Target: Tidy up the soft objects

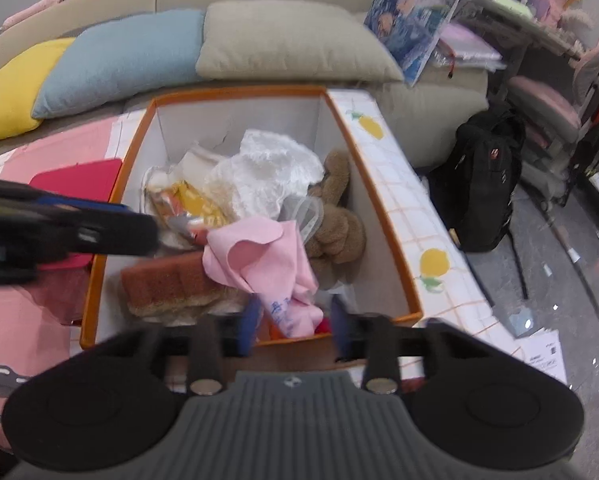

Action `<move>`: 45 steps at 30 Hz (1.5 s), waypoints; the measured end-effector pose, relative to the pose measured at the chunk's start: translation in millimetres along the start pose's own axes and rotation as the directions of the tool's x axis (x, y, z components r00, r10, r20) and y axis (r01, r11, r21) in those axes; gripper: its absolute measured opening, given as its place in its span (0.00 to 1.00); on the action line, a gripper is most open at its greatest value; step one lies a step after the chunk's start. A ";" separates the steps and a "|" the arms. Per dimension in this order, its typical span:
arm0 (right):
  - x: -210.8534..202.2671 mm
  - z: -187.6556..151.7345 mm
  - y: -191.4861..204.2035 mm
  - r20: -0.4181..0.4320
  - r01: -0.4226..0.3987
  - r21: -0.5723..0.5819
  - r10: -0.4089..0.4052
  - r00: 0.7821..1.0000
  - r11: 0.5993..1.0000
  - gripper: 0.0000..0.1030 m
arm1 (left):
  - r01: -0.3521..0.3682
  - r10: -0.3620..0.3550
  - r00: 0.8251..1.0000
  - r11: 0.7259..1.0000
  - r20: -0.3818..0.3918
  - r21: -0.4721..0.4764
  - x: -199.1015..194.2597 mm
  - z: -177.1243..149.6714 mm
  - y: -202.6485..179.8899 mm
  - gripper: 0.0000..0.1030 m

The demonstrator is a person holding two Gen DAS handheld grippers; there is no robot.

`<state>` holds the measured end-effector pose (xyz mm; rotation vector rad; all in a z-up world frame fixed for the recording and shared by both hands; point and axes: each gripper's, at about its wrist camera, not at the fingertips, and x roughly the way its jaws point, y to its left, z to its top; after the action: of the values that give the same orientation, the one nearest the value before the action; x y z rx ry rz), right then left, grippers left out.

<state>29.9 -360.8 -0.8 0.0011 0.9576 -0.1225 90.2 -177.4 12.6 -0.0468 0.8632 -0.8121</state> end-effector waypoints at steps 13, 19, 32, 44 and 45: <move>-56.7 39.2 28.6 0.140 -0.110 0.067 0.099 0.985 0.992 0.60 | -0.272 0.267 0.948 0.962 0.175 0.005 -145.9 -1.5 30.8 0.39; -104.2 64.7 65.6 0.233 -0.141 -0.005 0.138 0.963 0.990 0.74 | -0.443 0.440 0.861 0.895 0.255 -0.051 -187.6 -6.0 31.3 0.52; -146.1 24.8 114.8 0.297 -0.173 -0.074 0.188 0.936 0.982 0.97 | -0.578 0.567 0.759 0.813 0.319 -0.069 -188.6 -45.5 14.2 0.93; -112.5 -5.5 124.1 0.162 -0.073 -0.043 0.079 0.984 0.996 0.97 | -0.556 0.570 0.815 0.820 0.104 -0.140 -142.4 -85.8 27.4 0.93; -110.2 -6.7 125.8 0.151 -0.075 -0.045 0.081 0.985 0.996 0.97 | -0.545 0.561 0.823 0.825 0.091 -0.149 -140.4 -88.0 28.9 0.93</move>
<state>-25.1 -224.0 78.5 -0.0066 0.8056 -0.0310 -5.7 -41.2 36.1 0.0482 0.7420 -0.2028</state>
